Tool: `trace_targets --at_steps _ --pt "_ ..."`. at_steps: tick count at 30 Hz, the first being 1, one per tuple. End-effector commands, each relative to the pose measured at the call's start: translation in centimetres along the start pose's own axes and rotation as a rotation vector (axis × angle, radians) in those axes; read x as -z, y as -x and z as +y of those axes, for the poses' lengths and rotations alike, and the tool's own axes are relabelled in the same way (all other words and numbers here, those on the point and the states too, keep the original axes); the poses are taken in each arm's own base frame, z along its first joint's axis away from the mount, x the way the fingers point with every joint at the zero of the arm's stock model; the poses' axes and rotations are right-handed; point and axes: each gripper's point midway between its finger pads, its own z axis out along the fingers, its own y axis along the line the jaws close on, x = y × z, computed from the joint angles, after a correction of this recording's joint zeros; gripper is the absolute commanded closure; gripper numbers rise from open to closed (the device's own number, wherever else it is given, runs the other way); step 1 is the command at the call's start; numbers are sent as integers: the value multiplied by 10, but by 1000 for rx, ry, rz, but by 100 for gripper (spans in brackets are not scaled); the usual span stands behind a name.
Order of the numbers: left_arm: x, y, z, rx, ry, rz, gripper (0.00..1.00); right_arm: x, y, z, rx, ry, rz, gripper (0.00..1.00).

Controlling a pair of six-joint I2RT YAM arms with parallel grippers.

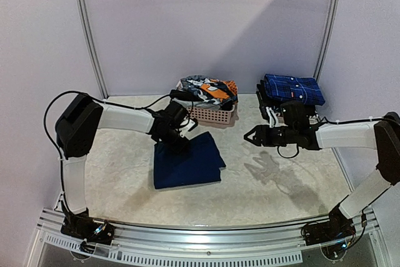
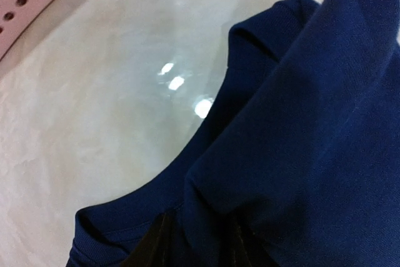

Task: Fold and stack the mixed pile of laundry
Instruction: Move the square folded T-shirt to the center of the board.

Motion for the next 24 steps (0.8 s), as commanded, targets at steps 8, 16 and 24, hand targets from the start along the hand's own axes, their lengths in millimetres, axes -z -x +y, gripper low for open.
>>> trace_targets --at_steps 8,16,24 --pt "41 23 -67 -192 -107 -134 66 19 7 21 41 86 -76 45" --pt "69 30 -50 -128 -13 -223 53 14 0 53 153 201 -64 46" --pt "101 19 -25 -46 94 -308 42 -4 1 78 229 261 -26 50"
